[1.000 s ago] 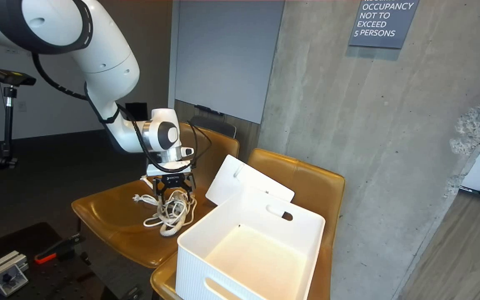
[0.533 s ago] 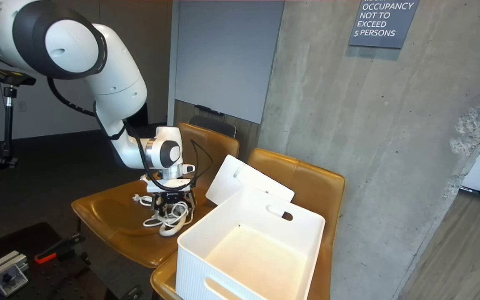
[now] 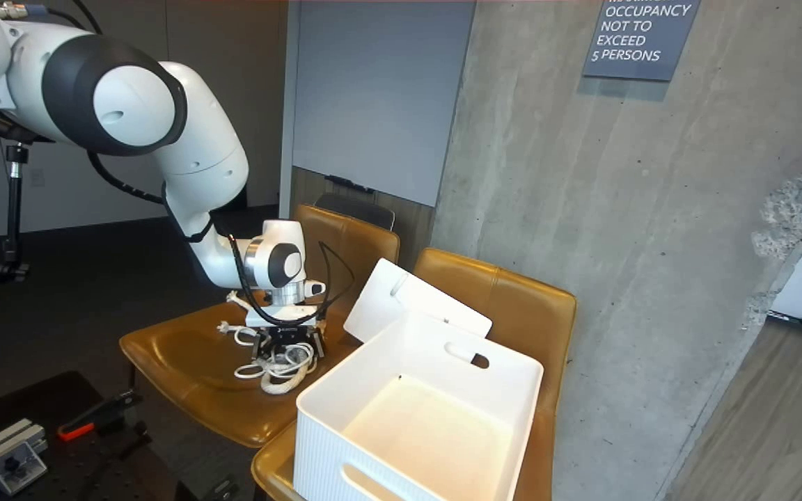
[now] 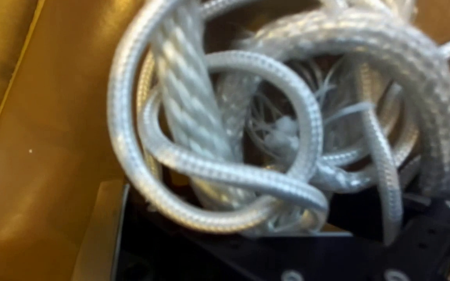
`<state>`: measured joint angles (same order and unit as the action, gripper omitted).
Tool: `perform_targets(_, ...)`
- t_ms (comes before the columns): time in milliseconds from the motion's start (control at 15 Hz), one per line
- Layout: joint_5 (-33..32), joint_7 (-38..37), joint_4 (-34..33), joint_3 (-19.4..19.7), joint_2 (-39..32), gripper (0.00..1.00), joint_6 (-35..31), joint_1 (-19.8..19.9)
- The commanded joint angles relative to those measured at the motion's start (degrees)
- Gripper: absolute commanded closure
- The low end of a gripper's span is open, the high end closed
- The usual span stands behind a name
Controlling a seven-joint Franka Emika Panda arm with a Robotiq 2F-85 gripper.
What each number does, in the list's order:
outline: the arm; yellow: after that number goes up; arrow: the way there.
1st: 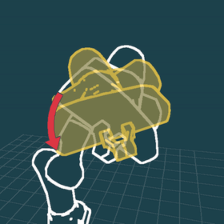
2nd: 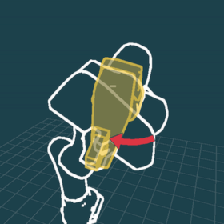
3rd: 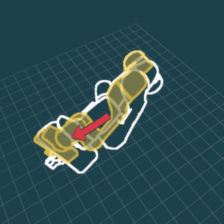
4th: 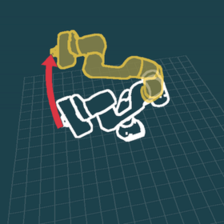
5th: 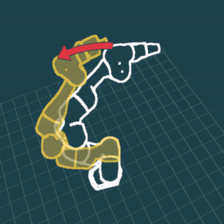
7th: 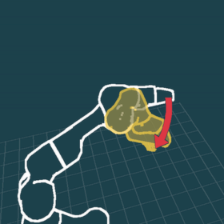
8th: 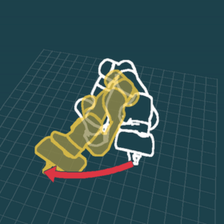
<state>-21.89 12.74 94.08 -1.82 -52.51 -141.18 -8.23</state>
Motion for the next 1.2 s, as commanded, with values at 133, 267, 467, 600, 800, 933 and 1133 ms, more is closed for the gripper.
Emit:
perform_targets(133,1.70,0.79,-4.08,-0.49,-2.52,0.87,2.81,-0.70)
perform_targets(267,3.00,1.62,-4.32,-1.34,-0.64,0.99,6.39,-0.39)
perform_targets(467,4.23,3.67,-4.90,-2.23,2.93,1.00,12.23,0.10)
perform_targets(600,4.08,4.83,-5.94,-1.89,5.60,1.00,16.55,0.08)
perform_targets(800,3.48,7.23,-8.30,-1.53,10.29,1.00,23.18,0.60)
perform_targets(933,2.59,8.37,-10.09,-0.90,13.63,1.00,27.27,0.89)
perform_targets(1133,1.52,10.17,-14.58,0.46,17.48,1.00,33.01,2.23)
